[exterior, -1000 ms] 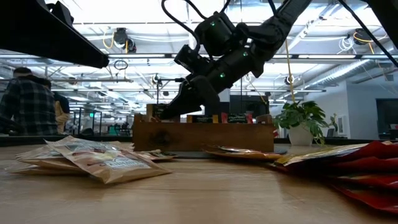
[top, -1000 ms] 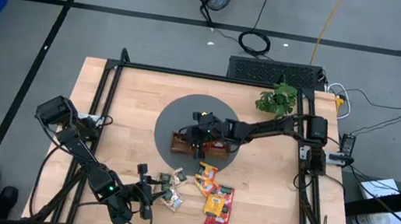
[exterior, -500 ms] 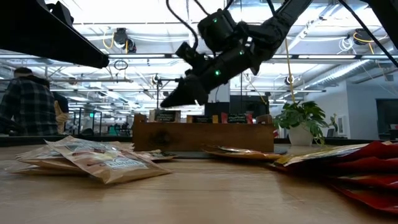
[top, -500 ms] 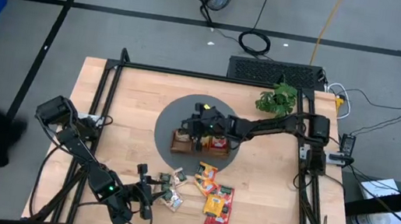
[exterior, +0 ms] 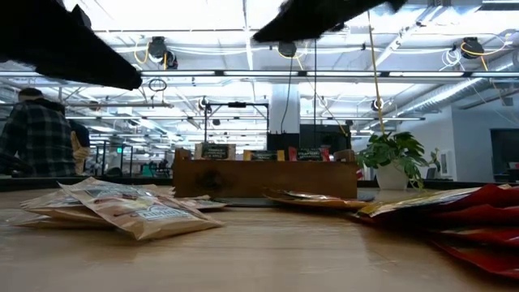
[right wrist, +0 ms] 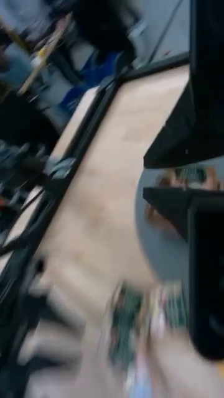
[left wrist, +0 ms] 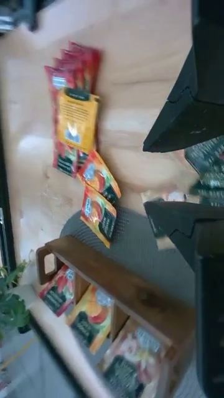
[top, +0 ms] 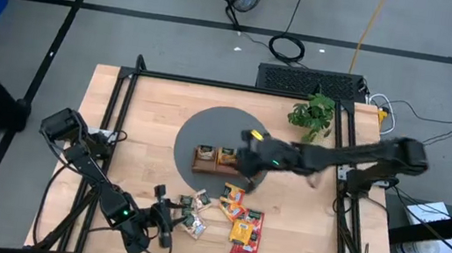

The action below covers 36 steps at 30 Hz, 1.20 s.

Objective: Pick & Place Tea
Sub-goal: Adjust the orange tea bag on the table

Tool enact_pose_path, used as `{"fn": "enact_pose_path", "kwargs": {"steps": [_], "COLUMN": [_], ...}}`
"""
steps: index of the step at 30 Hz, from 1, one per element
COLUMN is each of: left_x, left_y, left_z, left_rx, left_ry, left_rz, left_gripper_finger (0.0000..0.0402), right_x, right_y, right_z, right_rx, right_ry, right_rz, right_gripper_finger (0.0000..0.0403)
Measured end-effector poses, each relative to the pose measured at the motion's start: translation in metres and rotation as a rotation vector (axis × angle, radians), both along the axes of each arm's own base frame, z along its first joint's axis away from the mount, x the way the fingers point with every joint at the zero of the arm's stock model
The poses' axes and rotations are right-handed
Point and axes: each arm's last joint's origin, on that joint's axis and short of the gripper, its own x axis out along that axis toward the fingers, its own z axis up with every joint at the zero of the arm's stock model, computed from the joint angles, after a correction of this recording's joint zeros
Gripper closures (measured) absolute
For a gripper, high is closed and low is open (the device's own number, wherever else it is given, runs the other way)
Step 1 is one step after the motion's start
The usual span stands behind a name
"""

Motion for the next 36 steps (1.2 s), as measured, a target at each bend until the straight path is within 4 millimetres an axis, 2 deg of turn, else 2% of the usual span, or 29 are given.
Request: {"fn": "enact_pose_path", "kwargs": {"steps": [2,4,7,10,16,19,21,25,28,31,36], "left_x": [0.008,0.02,0.041,0.063,0.108,0.124,0.133,0.151,0.163,0.168,0.165], "left_y": [0.002,0.006,0.009,0.009,0.008,0.013,0.02,0.029,0.028,0.027,0.024], "left_z": [0.004,0.008,0.009,0.005,0.005,0.005,0.007,-0.001,-0.001,-0.008,-0.015], "left_rx": [-0.08,-0.141,-0.191,-0.15,-0.061,-0.022,-0.05,-0.178,-0.205,-0.194,-0.179], "left_ry": [-0.03,-0.039,-0.039,0.0,0.073,0.082,0.082,0.101,0.073,0.094,0.136], "left_rz": [-0.001,-0.054,-0.149,-0.209,-0.351,-0.352,-0.36,-0.527,-0.553,-0.551,-0.555], "left_gripper_finger": [0.0259,0.0262,0.0277,0.0295,0.0327,0.0346,0.0361,0.0393,0.0394,0.0381,0.037], "right_x": [-0.023,-0.046,-0.078,-0.104,-0.141,-0.153,-0.158,-0.162,-0.161,-0.151,-0.124], "right_y": [0.014,0.024,0.037,0.048,0.064,0.068,0.068,0.071,0.076,0.084,0.105], "right_z": [0.0,-0.006,-0.022,-0.044,-0.086,-0.102,-0.111,-0.128,-0.141,-0.143,-0.142], "right_rx": [0.012,0.034,0.082,0.141,0.216,0.244,0.264,0.265,0.26,0.283,0.262], "right_ry": [-0.014,-0.015,-0.008,-0.026,-0.056,-0.039,-0.026,0.034,0.112,0.117,0.166], "right_rz": [0.023,0.016,0.0,0.049,0.172,0.205,0.213,0.224,0.266,0.263,0.295], "right_gripper_finger": [0.0396,0.039,0.0388,0.0399,0.0402,0.0401,0.0402,0.0402,0.0402,0.0402,0.0403]}}
